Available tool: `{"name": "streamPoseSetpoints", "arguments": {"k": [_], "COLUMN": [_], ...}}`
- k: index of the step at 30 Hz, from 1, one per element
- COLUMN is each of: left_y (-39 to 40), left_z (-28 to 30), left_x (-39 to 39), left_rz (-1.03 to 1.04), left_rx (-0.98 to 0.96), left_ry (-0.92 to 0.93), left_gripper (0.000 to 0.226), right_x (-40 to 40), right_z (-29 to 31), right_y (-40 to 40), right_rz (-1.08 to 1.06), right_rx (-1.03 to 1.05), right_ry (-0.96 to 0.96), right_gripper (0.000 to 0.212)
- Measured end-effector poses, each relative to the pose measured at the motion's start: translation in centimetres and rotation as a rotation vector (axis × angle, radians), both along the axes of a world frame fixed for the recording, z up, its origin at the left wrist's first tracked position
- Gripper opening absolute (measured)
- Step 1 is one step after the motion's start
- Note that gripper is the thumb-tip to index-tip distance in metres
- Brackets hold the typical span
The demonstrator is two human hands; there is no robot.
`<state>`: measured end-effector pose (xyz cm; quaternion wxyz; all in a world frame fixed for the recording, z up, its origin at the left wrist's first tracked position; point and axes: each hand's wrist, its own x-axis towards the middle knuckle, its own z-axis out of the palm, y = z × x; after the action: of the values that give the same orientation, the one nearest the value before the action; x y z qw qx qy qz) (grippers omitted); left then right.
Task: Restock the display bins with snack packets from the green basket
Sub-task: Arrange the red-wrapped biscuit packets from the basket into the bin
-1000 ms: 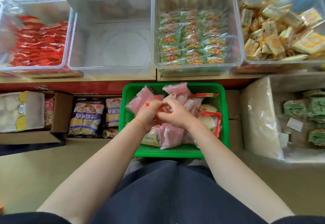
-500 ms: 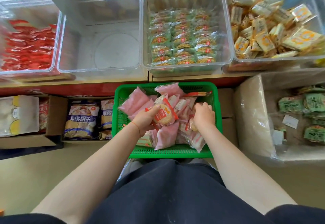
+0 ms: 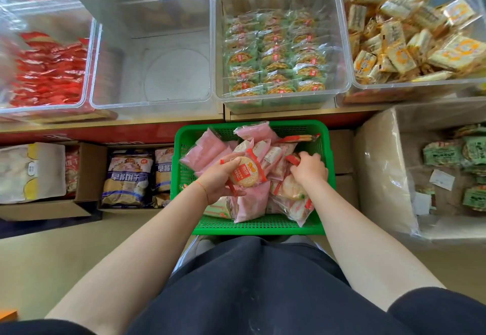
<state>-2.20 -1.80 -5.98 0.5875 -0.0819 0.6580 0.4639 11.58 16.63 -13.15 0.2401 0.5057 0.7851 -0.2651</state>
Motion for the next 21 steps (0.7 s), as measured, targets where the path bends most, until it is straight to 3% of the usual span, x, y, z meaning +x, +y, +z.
{"name": "streamPoseSetpoints", "arguments": {"k": [3, 7, 13, 16, 21], "left_y": [0.0, 0.2, -0.5, -1.2, -2.3], "left_z": [0.1, -0.3, -1.0, -0.5, 0.2], "left_x": [-0.1, -0.4, -1.0, -1.4, -2.2], "left_rz": [0.015, 0.079, 0.15, 0.14, 0.174], "left_rx": [-0.012, -0.074, -0.155, -0.166, -0.086], "left_ry": [0.041, 0.072, 0.155, 0.191, 0.071], "left_gripper": [0.031, 0.037, 0.038, 0.041, 0.048], "right_x": [-0.3, -1.3, -2.4, -2.7, -3.6], "right_z": [1.3, 4.5, 8.3, 8.7, 8.8], "right_y": [-0.3, -0.6, -0.4, -0.7, -2.9], "right_rz": [-0.039, -0.122, -0.465, -0.48, -0.471], "right_rx": [0.167, 0.243, -0.377, -0.544, -0.793], "right_ry": [0.145, 0.365, 0.708, 0.755, 0.749], "right_gripper": [0.023, 0.026, 0.026, 0.026, 0.03]}}
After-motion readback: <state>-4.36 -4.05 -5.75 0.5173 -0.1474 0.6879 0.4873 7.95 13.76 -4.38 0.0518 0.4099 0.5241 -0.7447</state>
